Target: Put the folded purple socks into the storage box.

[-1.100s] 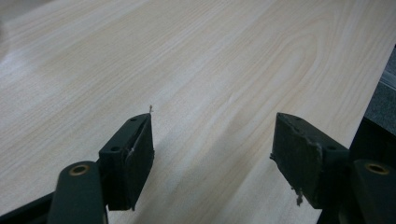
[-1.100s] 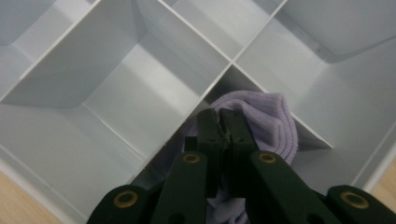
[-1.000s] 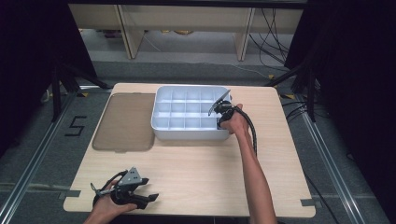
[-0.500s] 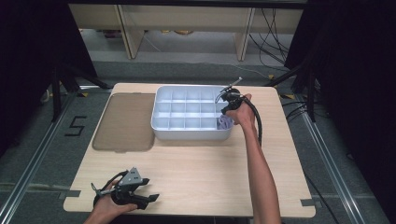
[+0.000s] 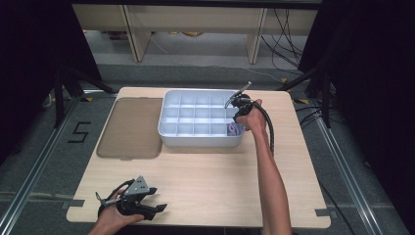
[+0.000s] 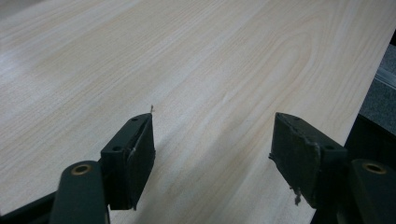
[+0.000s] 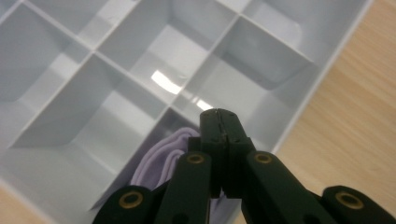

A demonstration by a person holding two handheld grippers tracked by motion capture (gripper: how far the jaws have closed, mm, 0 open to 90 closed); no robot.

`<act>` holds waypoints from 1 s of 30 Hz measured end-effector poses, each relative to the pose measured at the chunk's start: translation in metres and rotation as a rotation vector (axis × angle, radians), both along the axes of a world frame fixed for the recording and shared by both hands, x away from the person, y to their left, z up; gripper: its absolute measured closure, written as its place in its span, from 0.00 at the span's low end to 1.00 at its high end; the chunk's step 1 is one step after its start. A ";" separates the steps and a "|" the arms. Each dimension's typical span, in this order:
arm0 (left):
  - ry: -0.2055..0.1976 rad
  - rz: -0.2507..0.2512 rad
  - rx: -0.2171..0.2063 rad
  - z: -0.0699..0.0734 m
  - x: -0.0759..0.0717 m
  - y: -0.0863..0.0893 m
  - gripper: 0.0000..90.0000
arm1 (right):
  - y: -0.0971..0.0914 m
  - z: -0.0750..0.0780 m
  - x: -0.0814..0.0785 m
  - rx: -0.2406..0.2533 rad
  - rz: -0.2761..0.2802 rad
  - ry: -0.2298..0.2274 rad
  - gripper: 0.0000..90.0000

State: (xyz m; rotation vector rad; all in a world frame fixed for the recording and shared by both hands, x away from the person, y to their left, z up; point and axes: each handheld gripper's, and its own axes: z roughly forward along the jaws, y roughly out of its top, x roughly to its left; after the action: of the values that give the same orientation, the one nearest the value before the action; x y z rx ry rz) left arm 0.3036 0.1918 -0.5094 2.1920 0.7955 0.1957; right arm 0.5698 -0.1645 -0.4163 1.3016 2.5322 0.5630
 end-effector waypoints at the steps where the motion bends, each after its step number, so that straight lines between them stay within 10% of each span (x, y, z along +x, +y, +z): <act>1: 0.000 0.001 0.002 0.000 0.000 0.000 0.33 | 0.003 0.000 -0.004 -0.010 0.012 0.021 1.00; 10: 0.011 0.009 -0.012 0.000 -0.002 -0.001 0.34 | 0.023 -0.021 -0.008 -0.059 0.026 0.122 1.00; 15: -0.003 -0.012 -0.005 0.001 -0.001 0.001 0.34 | 0.016 -0.024 -0.006 0.005 0.000 0.139 1.00; 30: -0.004 0.019 -0.039 0.001 -0.001 -0.001 0.32 | 0.000 0.010 -0.017 0.126 -0.046 -0.017 0.85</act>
State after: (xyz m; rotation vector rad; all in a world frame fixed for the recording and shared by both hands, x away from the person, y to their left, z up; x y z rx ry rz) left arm 0.3023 0.1913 -0.5088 2.1472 0.8122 0.1924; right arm 0.5526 -0.1643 -0.4065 1.3874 2.4810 0.7309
